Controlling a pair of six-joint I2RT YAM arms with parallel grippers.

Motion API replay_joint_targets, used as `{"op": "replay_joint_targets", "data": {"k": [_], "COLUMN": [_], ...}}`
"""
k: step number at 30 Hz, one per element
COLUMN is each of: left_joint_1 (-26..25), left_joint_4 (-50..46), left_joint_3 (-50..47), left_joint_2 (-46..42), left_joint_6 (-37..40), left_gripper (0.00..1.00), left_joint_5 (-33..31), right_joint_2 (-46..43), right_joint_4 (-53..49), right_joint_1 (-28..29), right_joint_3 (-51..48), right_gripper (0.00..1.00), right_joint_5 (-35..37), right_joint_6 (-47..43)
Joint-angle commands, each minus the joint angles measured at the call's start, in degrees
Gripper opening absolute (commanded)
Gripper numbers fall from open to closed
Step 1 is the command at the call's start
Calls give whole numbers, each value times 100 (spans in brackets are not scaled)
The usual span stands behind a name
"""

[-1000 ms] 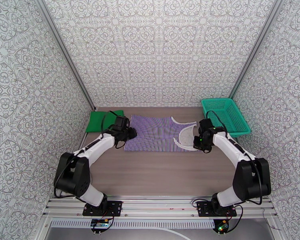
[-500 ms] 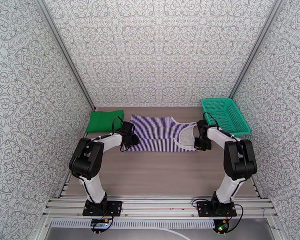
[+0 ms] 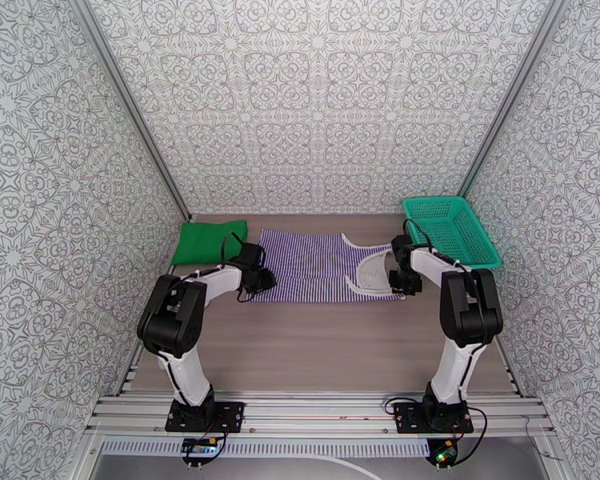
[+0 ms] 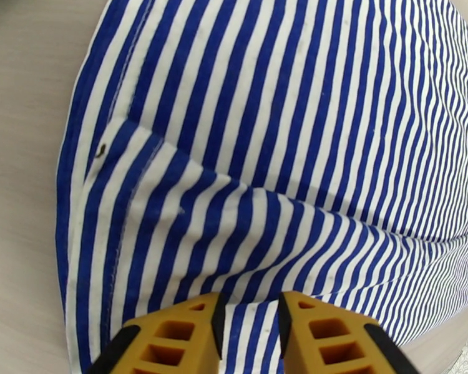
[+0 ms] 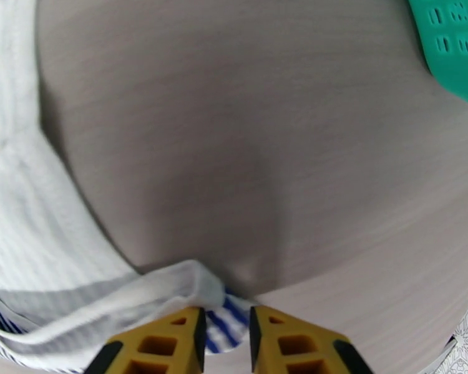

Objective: Fold and stack the mixed laundry pile

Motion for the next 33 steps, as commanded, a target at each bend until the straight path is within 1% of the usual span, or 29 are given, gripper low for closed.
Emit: {"op": "replay_joint_targets", "data": {"k": [1, 5, 8, 13, 15, 18, 21, 23, 25, 26, 29, 33], "left_joint_1": [83, -136, -225, -289, -257, -245, -276, -302, -340, -355, -424, -681], "left_joint_4": [-405, -698, -656, -352, -176, 13, 74, 141, 268, 322, 441, 442], "left_joint_3": [-54, 287, 568, 937, 947, 804, 506, 191, -234, -457, -1033, -1613], "left_joint_2": [-413, -795, -552, 271, 509, 683, 663, 495, 218, 78, -317, -803], "left_joint_6": [249, 502, 694, 851, 829, 807, 808, 762, 690, 657, 558, 421], "left_gripper": [35, 37, 37, 32, 30, 29, 28, 28, 28, 28, 28, 28], "left_joint_5": [-232, -274, 17, 237, 396, 505, 565, 561, 563, 714, 806, 731], "right_joint_2": [-639, -1197, -1310, -795, -559, -223, 32, 28, -130, -242, -582, -1039], "right_joint_4": [-261, -195, 180, 741, 1048, 1257, 1226, 1118, 1135, 1149, 1150, 1096], "right_joint_1": [-46, 81, 369, 1015, 1166, 1267, 1259, 1259, 1259, 1259, 1257, 1257], "right_joint_3": [245, 206, 53, 47, -22, -121, -277, -439, -722, -903, -1347, -1925], "right_gripper": [29, 32, 32, 32, 30, 28, 27, 28, 29, 29, 30, 30], "right_joint_5": [-63, -448, -903, -1036, -1181, -1051, -842, -675, -598, -549, -435, -433], "right_joint_6": [61, 253, 441, 789, 942, 1131, 1333, 1526, 1717, 1807, 1988, 2119]}}
